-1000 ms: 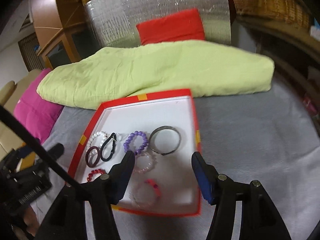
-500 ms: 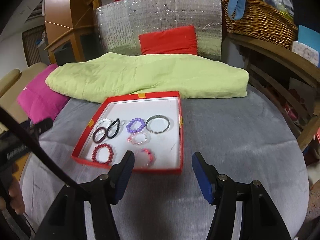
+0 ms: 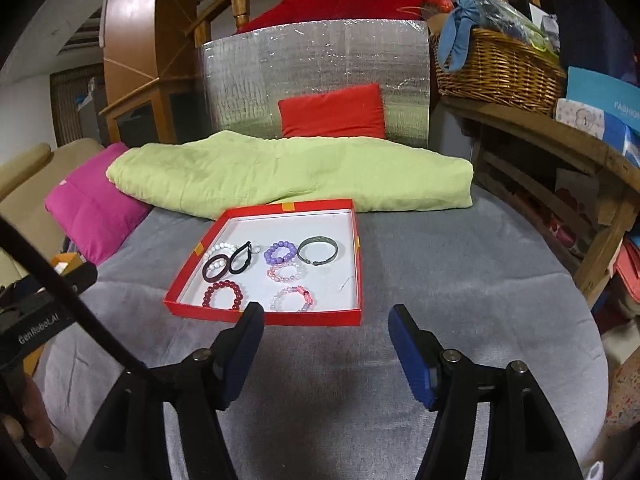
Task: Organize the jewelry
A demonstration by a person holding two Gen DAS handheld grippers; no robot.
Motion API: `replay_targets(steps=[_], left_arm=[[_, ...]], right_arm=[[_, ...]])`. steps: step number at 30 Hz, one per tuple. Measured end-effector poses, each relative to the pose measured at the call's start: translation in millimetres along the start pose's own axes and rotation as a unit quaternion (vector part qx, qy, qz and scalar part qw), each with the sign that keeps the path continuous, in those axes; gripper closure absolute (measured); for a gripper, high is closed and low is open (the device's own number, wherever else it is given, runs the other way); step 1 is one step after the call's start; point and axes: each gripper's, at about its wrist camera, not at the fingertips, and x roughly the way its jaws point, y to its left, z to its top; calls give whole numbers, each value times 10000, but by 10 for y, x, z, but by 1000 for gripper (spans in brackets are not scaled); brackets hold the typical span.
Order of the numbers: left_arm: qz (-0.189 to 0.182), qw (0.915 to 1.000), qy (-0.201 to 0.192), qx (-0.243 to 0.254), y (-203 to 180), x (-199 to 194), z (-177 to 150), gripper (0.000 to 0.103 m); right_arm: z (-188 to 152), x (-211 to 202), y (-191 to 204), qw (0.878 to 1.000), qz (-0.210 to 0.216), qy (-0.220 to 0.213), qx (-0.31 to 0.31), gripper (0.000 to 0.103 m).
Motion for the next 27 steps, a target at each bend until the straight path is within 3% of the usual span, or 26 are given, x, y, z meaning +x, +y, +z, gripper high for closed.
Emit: replay_targets(steps=[27], left_arm=[[-155, 9993, 204, 269, -93, 167, -79, 17]], right_arm=[[-74, 192, 104, 9994, 137, 179, -253, 34]])
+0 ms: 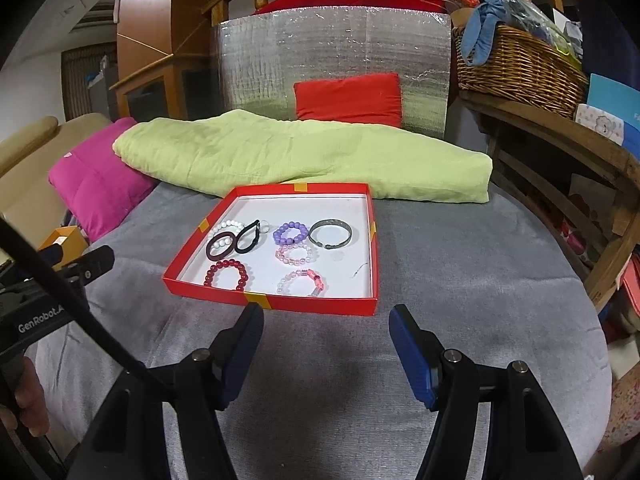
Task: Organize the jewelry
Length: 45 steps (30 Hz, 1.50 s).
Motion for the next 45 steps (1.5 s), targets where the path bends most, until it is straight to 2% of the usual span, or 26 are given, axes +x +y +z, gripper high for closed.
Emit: replay_targets(steps=[45], left_arm=[[-153, 9997, -152, 121, 56, -95, 45, 17]], right_arm=[[14, 44, 181, 9999, 19, -51, -115, 34]])
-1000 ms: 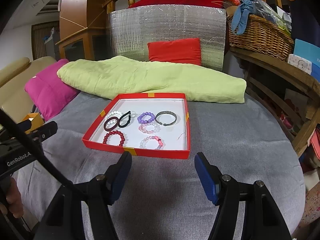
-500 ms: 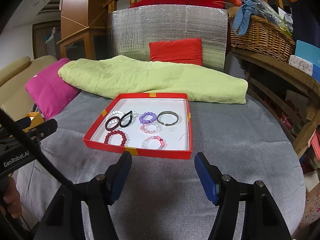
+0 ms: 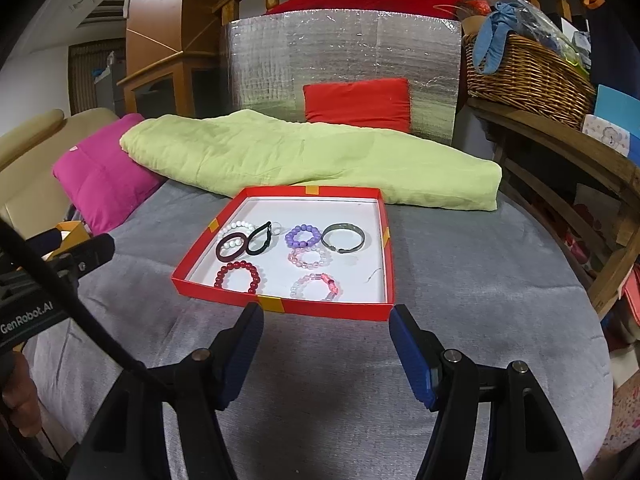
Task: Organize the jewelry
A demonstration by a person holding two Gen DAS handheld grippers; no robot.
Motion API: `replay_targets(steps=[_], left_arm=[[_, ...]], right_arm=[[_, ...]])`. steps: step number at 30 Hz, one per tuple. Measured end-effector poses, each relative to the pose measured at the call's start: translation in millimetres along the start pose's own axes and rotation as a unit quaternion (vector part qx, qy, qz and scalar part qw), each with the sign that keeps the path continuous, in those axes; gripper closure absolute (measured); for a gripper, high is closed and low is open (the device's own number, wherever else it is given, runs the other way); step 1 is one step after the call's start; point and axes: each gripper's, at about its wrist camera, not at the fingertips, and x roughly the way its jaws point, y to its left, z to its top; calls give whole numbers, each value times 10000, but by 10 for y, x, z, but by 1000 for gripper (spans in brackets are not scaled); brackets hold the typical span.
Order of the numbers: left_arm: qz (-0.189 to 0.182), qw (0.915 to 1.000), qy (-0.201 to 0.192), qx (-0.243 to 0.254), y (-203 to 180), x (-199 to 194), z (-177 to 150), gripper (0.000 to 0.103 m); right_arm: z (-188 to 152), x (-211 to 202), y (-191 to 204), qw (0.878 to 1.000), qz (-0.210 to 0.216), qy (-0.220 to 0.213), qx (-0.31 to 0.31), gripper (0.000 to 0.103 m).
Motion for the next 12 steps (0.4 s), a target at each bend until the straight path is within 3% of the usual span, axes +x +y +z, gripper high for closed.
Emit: replay_targets(steps=[9, 12], left_arm=[[-69, 10000, 18, -6, 45, 45, -1, 17], [-18, 10000, 18, -24, 84, 109, -5, 17]], right_arm=[[22, 31, 49, 10000, 18, -8, -72, 34], [35, 12, -95, 9999, -55, -71, 114, 34]])
